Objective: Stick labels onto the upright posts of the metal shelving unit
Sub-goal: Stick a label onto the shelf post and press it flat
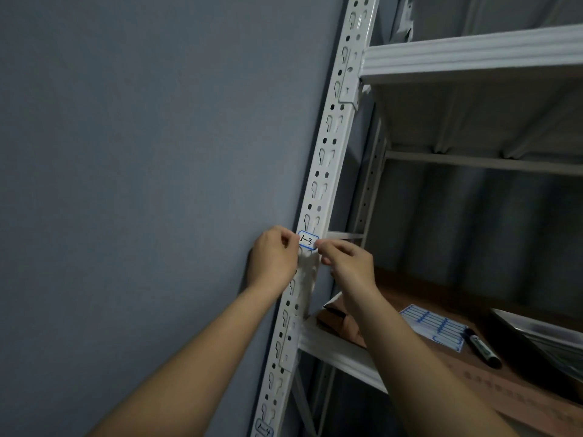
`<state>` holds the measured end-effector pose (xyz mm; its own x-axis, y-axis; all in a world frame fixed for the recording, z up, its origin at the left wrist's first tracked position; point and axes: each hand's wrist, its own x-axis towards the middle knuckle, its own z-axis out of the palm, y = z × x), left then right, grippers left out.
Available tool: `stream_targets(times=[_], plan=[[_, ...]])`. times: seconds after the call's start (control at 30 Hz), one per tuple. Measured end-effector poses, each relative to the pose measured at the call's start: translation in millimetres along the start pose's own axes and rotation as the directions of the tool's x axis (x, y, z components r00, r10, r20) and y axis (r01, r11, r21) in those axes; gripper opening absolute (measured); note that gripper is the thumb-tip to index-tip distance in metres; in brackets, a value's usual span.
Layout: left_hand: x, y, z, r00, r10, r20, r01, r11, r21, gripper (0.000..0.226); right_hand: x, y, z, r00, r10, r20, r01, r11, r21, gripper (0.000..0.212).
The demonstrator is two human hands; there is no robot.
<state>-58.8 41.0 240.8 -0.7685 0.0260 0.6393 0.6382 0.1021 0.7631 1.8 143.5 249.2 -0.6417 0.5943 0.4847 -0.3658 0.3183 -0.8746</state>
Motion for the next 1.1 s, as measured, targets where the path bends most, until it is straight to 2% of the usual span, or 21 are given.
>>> stream_targets(times=[0.17, 0.37, 0.57, 0.73, 1.1], plan=[[-3.7, -5.9, 1.3, 1.000, 0.020, -0.017, -0.019, 0.998, 0.066, 0.014, -2.8, 5.7, 3.1, 1.000, 0.009, -0.002, -0.009, 1.000, -0.022, 0.008], [2.7, -1.7, 4.4, 0.997, 0.067, -0.037, -0.066, 0.997, 0.035, 0.013, 3.7, -5.5, 8.8, 0.998, -0.037, -0.043, 0.038, 0.999, 0.023, 0.003], [24.4, 19.2, 21.5, 0.994, -0.013, -0.112, 0.003, 0.996, -0.088, 0.015, 31.1, -18.5, 15.5, 0.960, -0.249, -0.131, 0.234, 0.965, -0.115, 0.014], [35.6, 25.9, 33.3, 0.985, -0.058, -0.161, 0.042, 0.994, -0.103, 0.015, 42.8, -19.3, 22.4, 0.922, -0.340, -0.186, 0.311, 0.935, -0.168, 0.015], [41.9, 19.5, 42.1, 0.973, 0.001, -0.231, -0.018, 0.997, -0.070, 0.018, 51.3, -13.8, 22.2, 0.911, -0.376, -0.168, 0.340, 0.917, -0.211, 0.019]])
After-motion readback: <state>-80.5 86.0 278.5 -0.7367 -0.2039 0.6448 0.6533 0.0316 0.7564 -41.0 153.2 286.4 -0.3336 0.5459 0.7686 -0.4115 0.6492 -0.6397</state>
